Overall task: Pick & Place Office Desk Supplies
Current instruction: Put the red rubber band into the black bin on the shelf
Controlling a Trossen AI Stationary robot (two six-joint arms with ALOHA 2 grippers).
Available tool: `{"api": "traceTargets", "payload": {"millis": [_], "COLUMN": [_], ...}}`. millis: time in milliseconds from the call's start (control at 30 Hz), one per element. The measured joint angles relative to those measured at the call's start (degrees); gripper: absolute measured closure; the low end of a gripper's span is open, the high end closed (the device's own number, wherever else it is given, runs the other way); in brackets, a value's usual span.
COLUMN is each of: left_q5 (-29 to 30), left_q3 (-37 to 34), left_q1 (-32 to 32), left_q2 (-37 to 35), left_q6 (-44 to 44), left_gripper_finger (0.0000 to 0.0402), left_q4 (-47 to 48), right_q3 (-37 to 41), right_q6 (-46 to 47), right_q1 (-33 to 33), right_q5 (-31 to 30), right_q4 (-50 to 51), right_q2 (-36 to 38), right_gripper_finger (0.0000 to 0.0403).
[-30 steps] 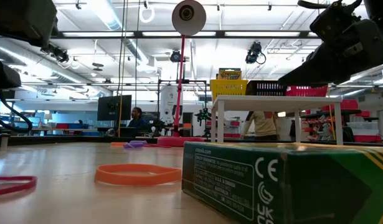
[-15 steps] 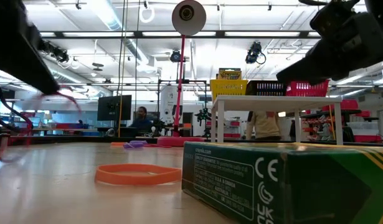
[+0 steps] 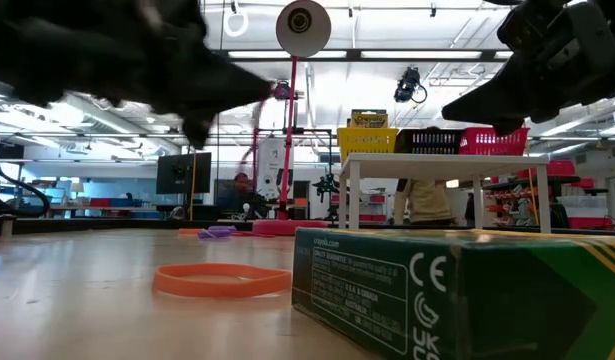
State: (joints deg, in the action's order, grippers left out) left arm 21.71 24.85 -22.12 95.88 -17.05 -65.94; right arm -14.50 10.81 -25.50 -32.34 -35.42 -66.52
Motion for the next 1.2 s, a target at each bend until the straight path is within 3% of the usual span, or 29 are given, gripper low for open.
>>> {"api": "traceTargets", "payload": {"millis": [267, 567, 700, 833, 1200], "left_q5": [-16.7, -24.0, -26.9, -27.4, -28.5], "left_q3": [6.2, 15.6, 18.1, 18.8, 18.8], "left_q1": [12.0, 14.7, 14.7, 14.7, 14.6], "left_q2": [12.3, 21.7, 22.6, 22.7, 22.7], "left_q6": [5.1, 5.0, 5.0, 5.0, 4.4], "left_gripper_finger": [0.0399, 0.0399, 0.0399, 0.0399, 0.0399], "left_q4": [-14.9, -16.0, -15.5, -15.1, -14.2], "right_q3": [0.0, -0.1, -1.5, -4.6, -12.9], "right_q6": [6.4, 6.3, -0.5, -12.1, -31.3], "right_q1": [0.0, 0.1, 0.6, 1.0, 3.4], "right_q5": [0.1, 2.5, 2.2, 2.1, 0.2], "right_q4": [-1.0, -12.8, -14.1, -13.9, -12.3], "right_q2": [-0.5, -6.4, -11.0, -16.1, -22.9], "right_gripper_finger": [0.0382, 0.0275, 0.0226, 0.0202, 0.0231]}}
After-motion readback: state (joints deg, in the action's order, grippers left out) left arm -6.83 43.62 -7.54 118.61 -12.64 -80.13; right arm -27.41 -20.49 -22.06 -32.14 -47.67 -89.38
